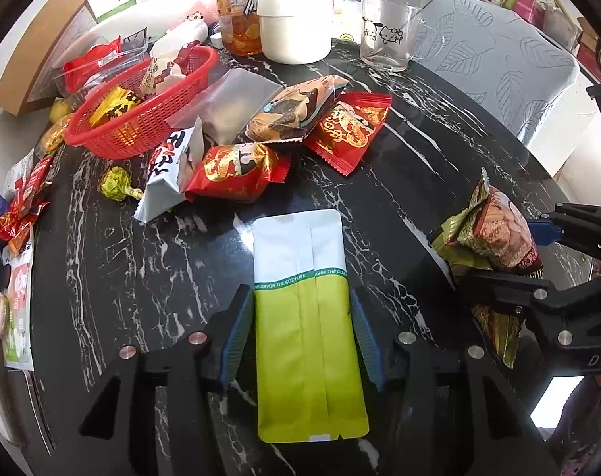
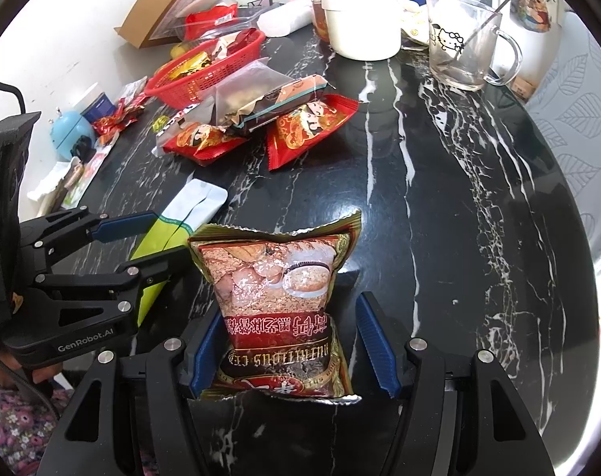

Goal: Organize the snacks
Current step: 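Close the left gripper on the green-white packet and lift it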

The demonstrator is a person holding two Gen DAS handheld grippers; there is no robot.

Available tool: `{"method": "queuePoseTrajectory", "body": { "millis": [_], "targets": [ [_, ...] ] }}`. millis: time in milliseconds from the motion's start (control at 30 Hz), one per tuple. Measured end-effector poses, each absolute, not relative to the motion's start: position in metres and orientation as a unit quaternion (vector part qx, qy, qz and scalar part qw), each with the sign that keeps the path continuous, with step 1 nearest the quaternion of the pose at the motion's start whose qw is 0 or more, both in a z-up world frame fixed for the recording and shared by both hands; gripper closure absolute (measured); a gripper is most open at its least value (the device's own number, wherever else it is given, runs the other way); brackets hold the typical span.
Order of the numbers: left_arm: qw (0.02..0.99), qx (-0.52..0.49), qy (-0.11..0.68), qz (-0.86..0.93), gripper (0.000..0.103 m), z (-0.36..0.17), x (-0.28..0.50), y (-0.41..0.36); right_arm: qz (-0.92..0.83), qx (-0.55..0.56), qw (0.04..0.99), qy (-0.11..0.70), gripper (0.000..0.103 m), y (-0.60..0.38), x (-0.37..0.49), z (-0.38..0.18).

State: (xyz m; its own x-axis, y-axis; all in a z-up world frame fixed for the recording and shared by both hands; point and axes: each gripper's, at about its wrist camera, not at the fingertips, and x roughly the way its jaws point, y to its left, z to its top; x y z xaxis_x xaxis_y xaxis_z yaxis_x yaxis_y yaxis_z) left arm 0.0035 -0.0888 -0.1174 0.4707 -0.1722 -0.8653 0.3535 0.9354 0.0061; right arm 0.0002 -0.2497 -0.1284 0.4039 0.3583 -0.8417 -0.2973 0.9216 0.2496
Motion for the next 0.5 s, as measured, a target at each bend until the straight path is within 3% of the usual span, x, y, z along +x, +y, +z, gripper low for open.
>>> {"method": "queuePoseTrajectory", "body": {
  "millis": [167,200,267,500],
  "targets": [
    [0.856,0.093,0.484,-0.157,0.059,-0.116,0.003,-0.09,0.194,0.027,0.839,0.508,0.041,-0.249,-0.001,-0.128],
    [0.856,0.096,0.483,-0.16,0.059,-0.116,0.002,-0.091,0.194,0.026,0.84,0.506,0.043,-0.248,-0.001,-0.129],
    [0.854,0.092,0.484,-0.166,0.059,-0.115,0.002,-0.09,0.205,0.034,0.838,0.505,0.056,-0.248,-0.002,-0.128],
    [0.859,0.079,0.476,-0.172,0.059,-0.107,-0.001,-0.087,0.202,0.06,0.842,0.497,0.062,-0.254,-0.004,-0.126]
  ]
}}
